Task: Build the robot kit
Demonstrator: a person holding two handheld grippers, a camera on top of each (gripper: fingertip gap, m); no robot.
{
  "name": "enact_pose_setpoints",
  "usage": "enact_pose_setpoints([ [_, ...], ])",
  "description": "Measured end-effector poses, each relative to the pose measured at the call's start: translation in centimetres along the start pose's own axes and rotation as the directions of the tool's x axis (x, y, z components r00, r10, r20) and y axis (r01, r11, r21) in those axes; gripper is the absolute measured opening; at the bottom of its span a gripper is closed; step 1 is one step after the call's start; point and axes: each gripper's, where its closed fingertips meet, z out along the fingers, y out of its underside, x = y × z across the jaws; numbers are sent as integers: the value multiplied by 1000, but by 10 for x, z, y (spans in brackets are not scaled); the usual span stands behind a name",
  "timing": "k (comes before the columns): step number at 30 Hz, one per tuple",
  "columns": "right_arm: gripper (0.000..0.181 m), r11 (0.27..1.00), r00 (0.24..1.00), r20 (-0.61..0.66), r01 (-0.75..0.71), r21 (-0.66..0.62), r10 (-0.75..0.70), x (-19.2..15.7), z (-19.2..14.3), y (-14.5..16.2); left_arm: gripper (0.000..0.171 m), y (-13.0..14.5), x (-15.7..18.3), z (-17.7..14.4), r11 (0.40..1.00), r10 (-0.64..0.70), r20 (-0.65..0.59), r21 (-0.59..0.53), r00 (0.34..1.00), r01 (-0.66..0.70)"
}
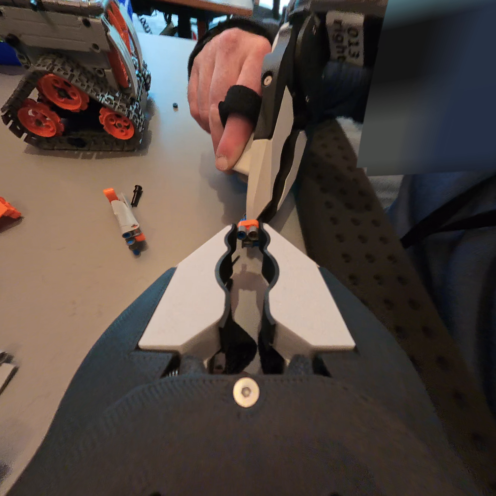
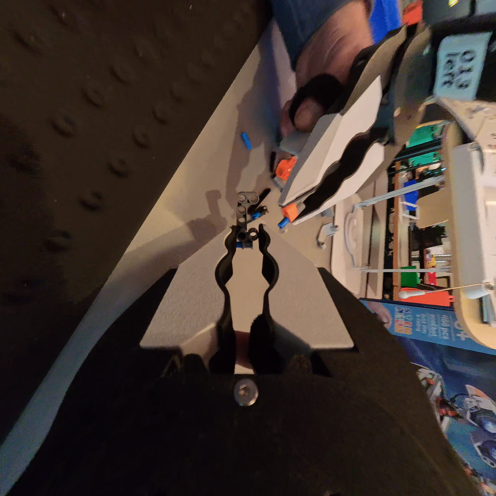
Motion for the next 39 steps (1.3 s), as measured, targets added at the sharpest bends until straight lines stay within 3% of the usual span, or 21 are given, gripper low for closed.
enact_pose_setpoints([
  [4, 15, 996, 999, 48, 19, -89, -14, -12, 4, 15, 14, 7, 1, 2, 996, 69, 25, -62, 997, -68],
  [10, 22, 992, 995, 90, -29, -122, 40, -18, 0, 16, 14, 23, 3, 9, 975, 147, 40, -172, 988, -138],
  [14, 23, 962, 968, 63, -230, -145, 241, -8, -13, 16, 14, 23, 5, 12, 969, 169, 41, -191, 985, -158],
  [16, 17, 908, 918, 31, -386, -162, 396, -3, -17, 17, 13, 25, 2, 13, 960, 189, 63, -219, 980, -172],
  [18, 18, 818, 818, 81, -555, -147, 570, -10, -19, 8, 14, 28, 5, 16, 953, 197, 55, -244, 979, -178],
  [20, 24, 741, 734, 115, -651, -161, 670, -18, -18, 3, 14, 31, 6, 20, 944, 210, 54, -270, 976, -188],
  [22, 22, 681, 689, 31, -707, -189, 724, -14, -14, 14, 14, 30, 10, 24, 939, 224, 44, -277, 974, -204],
  [29, 24, 645, 669, 7, -714, -271, 743, -23, -6, 26, 14, 31, 17, 36, 928, 239, 49, -305, 970, -213],
  [36, 18, 635, 650, 18, -736, -234, 760, -19, -1, 23, 14, 26, 9, 21, 951, 192, 77, -260, 978, -166],
  [39, 16, 638, 652, 28, -731, -241, 758, -18, 3, 23, 14, 31, 1, 18, 938, 205, 119, -306, 972, -161],
])
